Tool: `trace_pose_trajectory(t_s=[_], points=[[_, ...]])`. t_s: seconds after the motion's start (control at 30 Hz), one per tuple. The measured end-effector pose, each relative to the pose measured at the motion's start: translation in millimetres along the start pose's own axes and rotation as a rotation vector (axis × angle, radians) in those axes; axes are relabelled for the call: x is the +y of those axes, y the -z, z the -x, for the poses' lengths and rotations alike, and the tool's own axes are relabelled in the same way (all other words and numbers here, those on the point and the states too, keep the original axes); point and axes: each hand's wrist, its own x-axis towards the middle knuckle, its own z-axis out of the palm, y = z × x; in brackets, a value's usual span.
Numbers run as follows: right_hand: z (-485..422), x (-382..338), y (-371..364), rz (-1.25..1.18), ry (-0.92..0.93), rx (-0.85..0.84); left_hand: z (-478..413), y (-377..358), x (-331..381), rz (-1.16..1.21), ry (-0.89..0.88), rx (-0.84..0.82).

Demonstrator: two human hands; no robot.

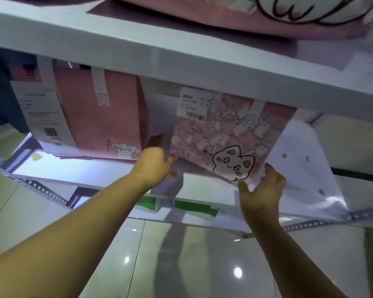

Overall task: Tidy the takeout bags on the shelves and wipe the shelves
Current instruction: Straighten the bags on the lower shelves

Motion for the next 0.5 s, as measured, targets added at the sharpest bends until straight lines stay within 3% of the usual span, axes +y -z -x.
trace_pose_trajectory(t_s=[0.23, 0.5], points=[[-11.5, 8.7, -5.9, -0.048, 0.057, -0.198, -30.9, -18.5, 15.5, 0.043, 0.031, -0.082], [-31.7, 14.3, 0.9, -0.086, 0.041, -0.204, -34.7, -21.5, 12.5, 0.102, -0.06, -0.016]])
